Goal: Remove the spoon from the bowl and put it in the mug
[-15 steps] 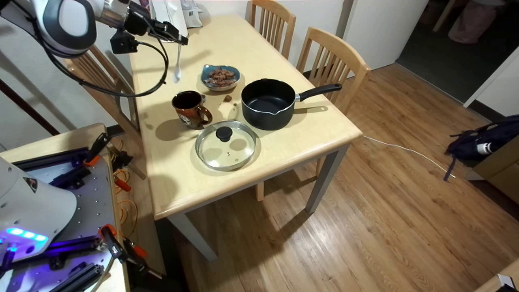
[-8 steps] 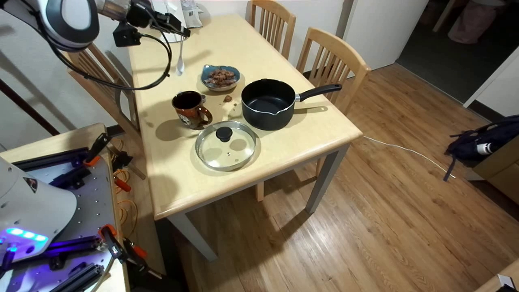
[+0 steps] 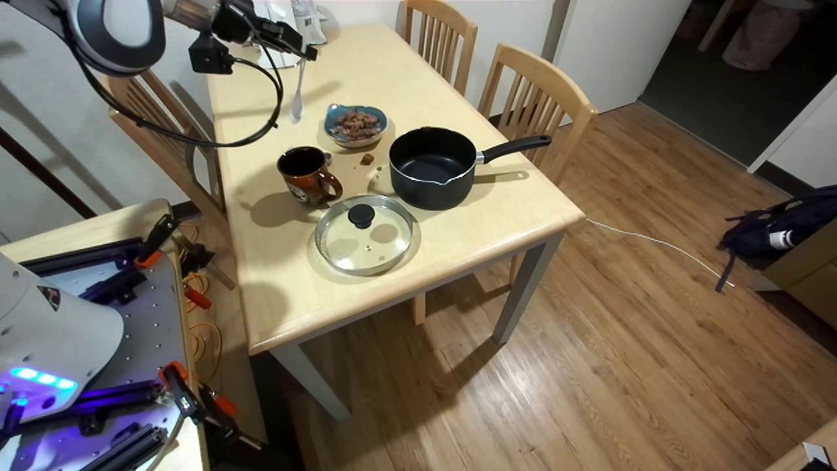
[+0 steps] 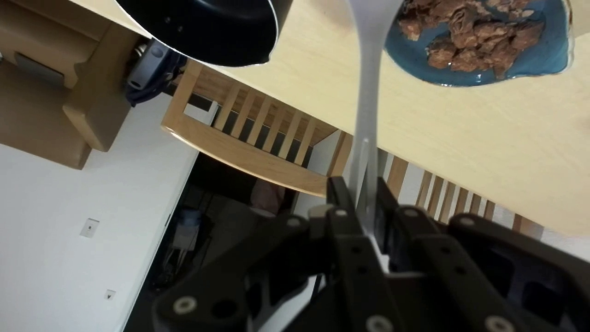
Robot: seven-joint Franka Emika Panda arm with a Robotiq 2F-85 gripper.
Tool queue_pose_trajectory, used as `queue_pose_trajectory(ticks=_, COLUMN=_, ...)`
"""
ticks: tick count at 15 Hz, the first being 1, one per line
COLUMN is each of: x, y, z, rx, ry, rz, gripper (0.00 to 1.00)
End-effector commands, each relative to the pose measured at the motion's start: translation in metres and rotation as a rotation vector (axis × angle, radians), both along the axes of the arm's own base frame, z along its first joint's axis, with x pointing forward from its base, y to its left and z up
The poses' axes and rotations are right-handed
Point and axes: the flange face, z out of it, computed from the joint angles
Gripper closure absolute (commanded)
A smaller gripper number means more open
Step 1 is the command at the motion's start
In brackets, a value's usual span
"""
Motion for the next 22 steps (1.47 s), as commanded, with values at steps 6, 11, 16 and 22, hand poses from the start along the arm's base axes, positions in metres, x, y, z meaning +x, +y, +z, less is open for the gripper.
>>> queue_pose_trajectory(ticks=6, x=-0.018, y=-0.021, z=-0.018, rx=0.108, ry=0.122, rz=-0.053, gripper=0.96)
queue_pose_trajectory(ticks=11, x=-0.022, y=-0.026, z=-0.018, rx=0.144, ry=0.156, rz=-0.056, gripper=0.96)
queue_pose_trajectory(ticks=16, x=-0.016, y=-0.031, z=-0.013, rx=0.12, ry=0.155, rz=-0.021, gripper=0.96)
queue_pose_trajectory(ticks=22, x=-0.009, y=-0.048, z=-0.011, rx=0.122, ry=0.16, rz=-0.041, gripper=0.96)
